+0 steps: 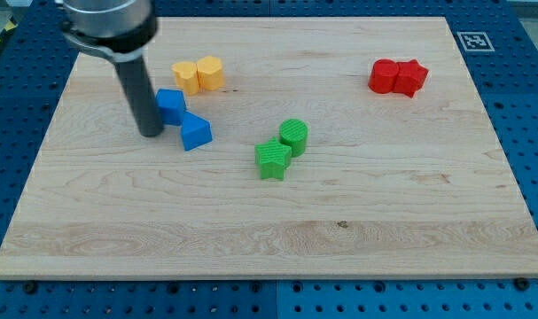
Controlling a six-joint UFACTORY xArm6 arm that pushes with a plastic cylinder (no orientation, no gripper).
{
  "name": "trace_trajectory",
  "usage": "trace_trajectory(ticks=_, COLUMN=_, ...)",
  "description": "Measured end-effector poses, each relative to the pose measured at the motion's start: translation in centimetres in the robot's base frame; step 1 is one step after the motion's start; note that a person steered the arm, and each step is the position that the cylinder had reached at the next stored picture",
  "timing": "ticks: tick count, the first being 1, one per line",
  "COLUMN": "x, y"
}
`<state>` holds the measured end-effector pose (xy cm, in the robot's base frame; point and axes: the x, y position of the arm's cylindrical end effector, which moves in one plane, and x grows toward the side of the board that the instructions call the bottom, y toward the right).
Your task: Move the blue cube close to the blue triangle
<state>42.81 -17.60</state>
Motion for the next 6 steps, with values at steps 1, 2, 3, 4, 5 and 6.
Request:
trace_trajectory(ticks=1, x=-2.8, y=-4.6)
trace_trajectory(ticks=2, x=-6.0, y=-4.0)
trace_trajectory(ticks=3, x=-6.3, y=-0.7)
trace_trajectory(ticks=4, x=-5.3, y=1.2)
trace_trajectory(ticks=5, x=-4.6, y=1.8)
trace_trajectory(ticks=6, x=-7.0, y=1.6)
